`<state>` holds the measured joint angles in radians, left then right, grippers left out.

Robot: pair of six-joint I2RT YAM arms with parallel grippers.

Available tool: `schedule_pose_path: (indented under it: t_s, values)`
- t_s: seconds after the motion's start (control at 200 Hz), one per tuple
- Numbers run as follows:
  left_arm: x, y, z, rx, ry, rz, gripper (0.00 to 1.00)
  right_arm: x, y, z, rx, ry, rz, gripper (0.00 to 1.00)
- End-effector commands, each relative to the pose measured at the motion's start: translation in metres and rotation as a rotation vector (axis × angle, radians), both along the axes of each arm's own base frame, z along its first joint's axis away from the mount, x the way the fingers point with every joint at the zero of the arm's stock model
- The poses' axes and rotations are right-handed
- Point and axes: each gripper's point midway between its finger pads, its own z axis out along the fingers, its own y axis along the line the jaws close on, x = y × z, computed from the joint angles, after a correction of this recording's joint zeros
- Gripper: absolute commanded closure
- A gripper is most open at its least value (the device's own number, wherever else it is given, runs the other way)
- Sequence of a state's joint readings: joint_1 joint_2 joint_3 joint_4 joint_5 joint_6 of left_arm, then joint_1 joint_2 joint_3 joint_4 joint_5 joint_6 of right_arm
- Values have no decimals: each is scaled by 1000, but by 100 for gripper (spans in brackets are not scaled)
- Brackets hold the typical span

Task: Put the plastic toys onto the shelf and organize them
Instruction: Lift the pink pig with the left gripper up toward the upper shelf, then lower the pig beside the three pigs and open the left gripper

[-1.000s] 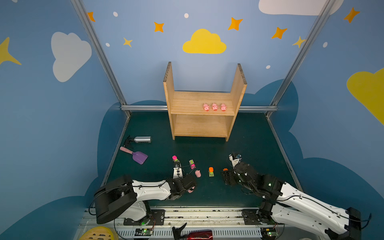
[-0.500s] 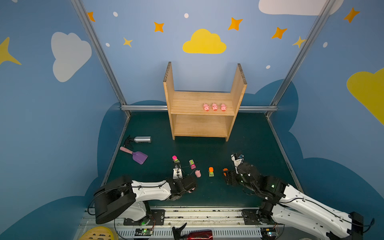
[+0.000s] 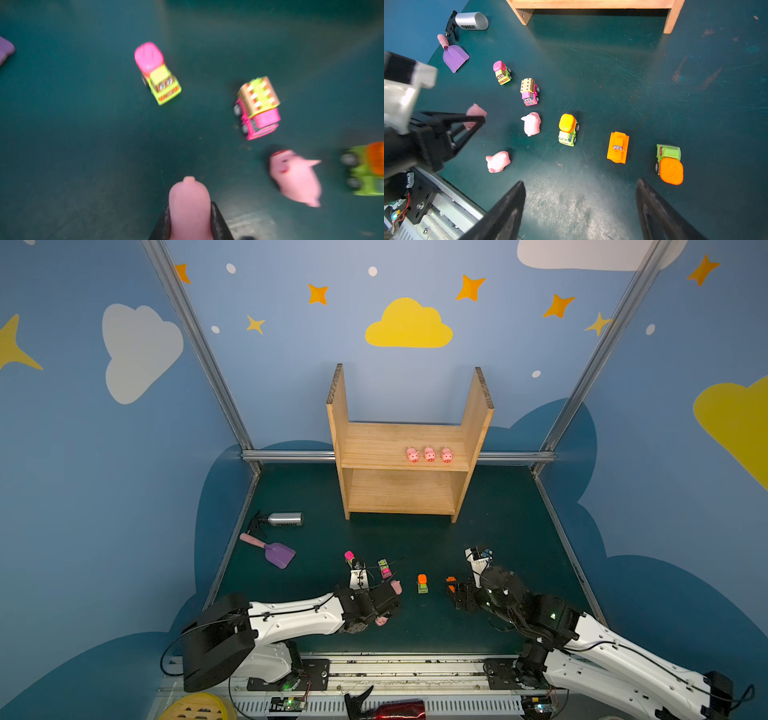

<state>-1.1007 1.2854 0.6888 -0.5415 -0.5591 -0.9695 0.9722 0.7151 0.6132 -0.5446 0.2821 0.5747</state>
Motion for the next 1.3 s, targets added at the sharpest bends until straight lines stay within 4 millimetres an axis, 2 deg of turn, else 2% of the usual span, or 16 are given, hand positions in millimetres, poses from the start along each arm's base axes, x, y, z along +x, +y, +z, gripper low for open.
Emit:
schedule_pose_path:
  t_s: [0.0,0.145,0.33,0.361,0.626,0.791,0.921,0.956,0.971,1.067,1.097,1.212,1.292]
  values:
    - [3,12,35,77,-41,-21,72,-2,0,8,8,-5,18,18]
    - [19,4,90,68,-119,-59,72,-2,1,17,25,-16,26,18]
    - [51,-5,157,66,-175,-80,72,-5,-3,21,23,-20,25,18]
    - [58,-8,168,64,-186,-86,72,-4,-2,33,44,-37,24,18]
    - [133,-30,232,50,-229,-101,73,-4,-8,47,44,-59,15,18]
    - [185,-43,259,30,-245,-107,73,2,-11,56,25,-86,-3,18]
    - [226,-53,266,26,-228,-112,73,8,-9,66,14,-98,-11,18]
    - [235,-55,275,12,-240,-113,73,10,-8,68,12,-99,-13,18]
    - [239,-57,270,17,-228,-115,73,11,-8,69,12,-98,-14,18]
    - [262,-60,280,-2,-243,-117,73,15,-5,76,12,-102,-15,18]
    - [269,-61,274,-3,-231,-118,73,17,-4,78,14,-103,-16,18]
    - [288,-61,273,-44,-243,-115,72,22,-2,94,23,-121,-17,18]
    - [298,-60,262,-66,-226,-108,72,24,-1,110,37,-147,-13,18]
